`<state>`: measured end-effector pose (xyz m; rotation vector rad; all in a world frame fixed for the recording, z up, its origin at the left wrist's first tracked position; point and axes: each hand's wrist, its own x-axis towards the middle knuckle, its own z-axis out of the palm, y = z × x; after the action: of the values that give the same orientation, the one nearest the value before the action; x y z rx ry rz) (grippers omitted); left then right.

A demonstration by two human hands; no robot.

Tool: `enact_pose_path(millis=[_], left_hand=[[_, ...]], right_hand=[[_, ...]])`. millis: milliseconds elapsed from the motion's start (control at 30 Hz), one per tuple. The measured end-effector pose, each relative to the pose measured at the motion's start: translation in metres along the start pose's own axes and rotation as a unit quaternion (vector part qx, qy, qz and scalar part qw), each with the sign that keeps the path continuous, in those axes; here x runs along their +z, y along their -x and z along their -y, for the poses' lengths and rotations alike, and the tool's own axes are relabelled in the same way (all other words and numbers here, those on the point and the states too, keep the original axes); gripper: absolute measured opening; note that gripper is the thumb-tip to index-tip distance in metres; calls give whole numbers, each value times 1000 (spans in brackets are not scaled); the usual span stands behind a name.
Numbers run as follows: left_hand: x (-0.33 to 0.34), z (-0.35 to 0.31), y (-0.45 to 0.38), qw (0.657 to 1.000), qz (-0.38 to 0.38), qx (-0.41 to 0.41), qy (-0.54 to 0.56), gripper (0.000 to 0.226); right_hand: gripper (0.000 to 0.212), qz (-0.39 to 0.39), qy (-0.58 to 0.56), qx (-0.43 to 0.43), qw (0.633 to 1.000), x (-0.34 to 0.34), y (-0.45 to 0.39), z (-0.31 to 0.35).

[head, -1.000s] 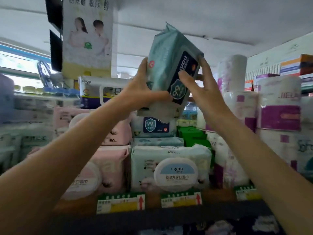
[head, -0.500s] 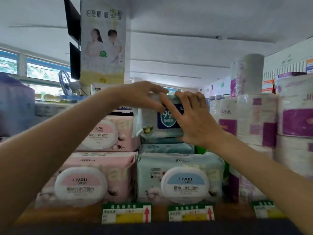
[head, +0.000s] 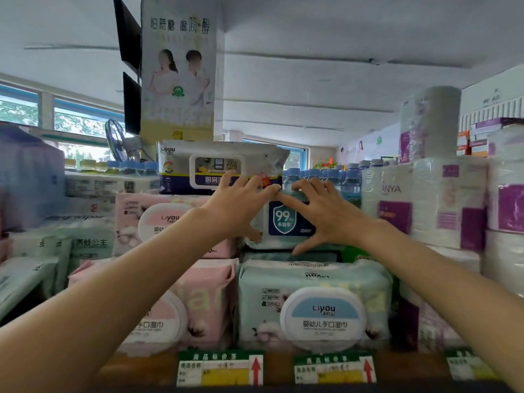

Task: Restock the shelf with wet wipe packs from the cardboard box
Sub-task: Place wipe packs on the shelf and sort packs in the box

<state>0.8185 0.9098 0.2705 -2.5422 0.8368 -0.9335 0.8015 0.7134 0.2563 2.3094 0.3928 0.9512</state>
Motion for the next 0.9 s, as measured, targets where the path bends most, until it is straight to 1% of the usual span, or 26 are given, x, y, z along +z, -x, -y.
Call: enact_pose_path(millis=[33,67,233,267,300,367,433,500,567,633,733,800,900], left_hand=[[-1,0,0,1000,0,-1,4,104],[-1,-1,2,1000,-1,-2,7,103],[3,-11,13,999,-24,-31,5,91],[4,-15,16,999,-28,-38,3,89],[5,-18,18,998,-36,-44,-1,86],[5,-24,19,997,-53,-52,-13,79],[4,-22,19,997,-55,-60,-11,76],[4,-16,19,996,-47,-69,10,77],[3,-11,23,996,-48,-66,25,74],[1,-9,32,995,-82,-38,37,66],[-10,-17,53,982,-152,26,109,53],[-20,-37,66,960,-189,90,184,48],[-38,-94,89,915,-199,205,285,48]], right_hand=[[112,52,-37,1,998,-7,1,-2],[110,76,-65,1,995,-13,2,-3],[103,61,-52,0,997,-11,7,2],[103,57,-30,0,998,-9,7,4],[106,31,4,-5,1000,-8,7,5],[112,4,46,-5,999,-12,6,11],[111,33,61,-16,997,-14,3,14],[102,70,5,-7,998,-23,1,15],[95,80,-58,24,995,-37,2,14],[85,60,-112,86,988,-53,11,14],[64,-25,-149,215,965,-80,36,19],[56,-56,-135,266,953,-103,62,28],[48,-49,-100,318,941,-139,125,50]])
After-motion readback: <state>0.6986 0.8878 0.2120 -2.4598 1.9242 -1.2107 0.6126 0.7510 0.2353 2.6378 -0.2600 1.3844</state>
